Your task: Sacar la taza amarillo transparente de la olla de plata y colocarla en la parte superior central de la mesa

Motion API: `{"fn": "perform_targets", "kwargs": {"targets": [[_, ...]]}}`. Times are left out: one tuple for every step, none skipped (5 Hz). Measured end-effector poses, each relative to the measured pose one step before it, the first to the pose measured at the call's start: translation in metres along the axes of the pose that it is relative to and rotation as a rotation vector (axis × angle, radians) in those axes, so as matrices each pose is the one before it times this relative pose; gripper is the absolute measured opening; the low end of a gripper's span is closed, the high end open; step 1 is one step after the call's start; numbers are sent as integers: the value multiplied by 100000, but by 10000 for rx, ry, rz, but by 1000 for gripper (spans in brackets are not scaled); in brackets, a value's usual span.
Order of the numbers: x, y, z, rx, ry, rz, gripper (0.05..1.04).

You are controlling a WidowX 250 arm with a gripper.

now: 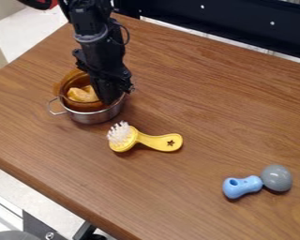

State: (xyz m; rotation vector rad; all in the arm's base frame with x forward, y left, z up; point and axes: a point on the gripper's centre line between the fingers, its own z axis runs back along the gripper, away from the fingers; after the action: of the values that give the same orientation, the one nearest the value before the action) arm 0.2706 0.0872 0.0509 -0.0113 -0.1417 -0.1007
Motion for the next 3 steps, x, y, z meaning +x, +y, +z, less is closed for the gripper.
{"fn": "perform_targets", "kwargs": {"targets": [[134,-184,452,-212,165,219,54],[458,107,808,-83,79,237,54],[426,52,499,-27,-63,222,54]]}}
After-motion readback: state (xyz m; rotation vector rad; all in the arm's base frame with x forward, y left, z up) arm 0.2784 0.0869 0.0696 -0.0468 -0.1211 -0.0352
